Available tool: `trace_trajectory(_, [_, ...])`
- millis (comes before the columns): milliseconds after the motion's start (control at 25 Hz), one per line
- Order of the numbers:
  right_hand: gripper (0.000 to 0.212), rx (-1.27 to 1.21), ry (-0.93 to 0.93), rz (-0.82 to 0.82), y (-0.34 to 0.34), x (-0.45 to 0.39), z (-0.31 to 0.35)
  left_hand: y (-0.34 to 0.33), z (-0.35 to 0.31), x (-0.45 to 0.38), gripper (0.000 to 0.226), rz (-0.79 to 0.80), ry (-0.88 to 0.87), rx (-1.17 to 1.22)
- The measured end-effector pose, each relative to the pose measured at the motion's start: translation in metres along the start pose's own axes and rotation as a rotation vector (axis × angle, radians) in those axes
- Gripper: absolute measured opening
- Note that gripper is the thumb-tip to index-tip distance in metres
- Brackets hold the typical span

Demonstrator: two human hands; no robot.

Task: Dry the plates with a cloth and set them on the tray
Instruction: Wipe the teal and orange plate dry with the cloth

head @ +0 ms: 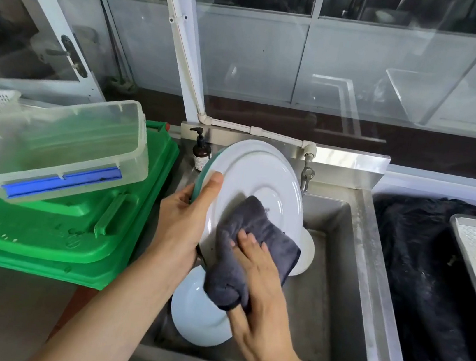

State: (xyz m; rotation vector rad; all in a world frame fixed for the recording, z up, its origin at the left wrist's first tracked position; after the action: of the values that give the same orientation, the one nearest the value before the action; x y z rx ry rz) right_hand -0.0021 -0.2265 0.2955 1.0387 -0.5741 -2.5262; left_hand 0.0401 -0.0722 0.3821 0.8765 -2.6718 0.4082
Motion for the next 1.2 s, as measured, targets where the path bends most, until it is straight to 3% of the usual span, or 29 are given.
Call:
trace_trajectory(240, [0.056, -0.264, -0.529, -0.318, -0.001, 0.003, -0.035, 0.003, -0.003, 0.002, 0.013, 0.018, -0.051, 0.051])
trace_trajectory(400, [0.06, -0.237, -0.663, -0.371, 0.022, -0.048, -0.061, 0.004, 0.0, 0.006, 0.01, 0.092, -0.098, -0.027])
trace_trajectory(480, [0.06, -0.181, -0.593, -0.349, 0.03, -0.074, -0.058, 0.001, 0.005, 0.009, 0.019, 0.117, -0.103, -0.071])
trace_trajectory(600, [0.064, -0.1, -0.255, -0.214, 0.018, -0.085, -0.023, -0.006, 0.007, 0.009, 0.025, 0.066, -0.067, -0.044])
trace_trajectory(680, [0.065, -0.095, -0.128, -0.113, 0.008, -0.073, -0.013, -0.008, 0.004, 0.006, 0.022, 0.043, -0.026, 0.018])
trace_trajectory(840, [0.063, -0.089, -0.146, -0.088, 0.013, -0.064, -0.007, -0.006, 0.001, 0.005, 0.02, 0.043, 0.056, 0.071])
trace_trajectory(1040, [0.058, 0.035, 0.118, 0.123, 0.01, 0.004, 0.006, -0.002, -0.004, -0.001, 0.023, -0.032, 0.1, 0.015])
trace_trajectory(1200, [0.057, 0.105, 0.117, 0.141, 0.01, 0.001, 0.009, -0.001, 0.001, 0.002, 0.025, -0.023, 0.077, -0.038])
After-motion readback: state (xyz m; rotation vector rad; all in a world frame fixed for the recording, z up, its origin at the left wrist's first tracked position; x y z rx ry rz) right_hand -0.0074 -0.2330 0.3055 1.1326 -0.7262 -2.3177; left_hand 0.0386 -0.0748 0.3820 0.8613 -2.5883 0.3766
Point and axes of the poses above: each hand's wrist, its own x-axis away from the middle knuckle, its own y-axis out of the back of the hand, z = x × y, the point moved 1 cm from there along -x, towards the middle knuckle, and after that the axes turned 7 degrees about y, right-handed, at the moved point
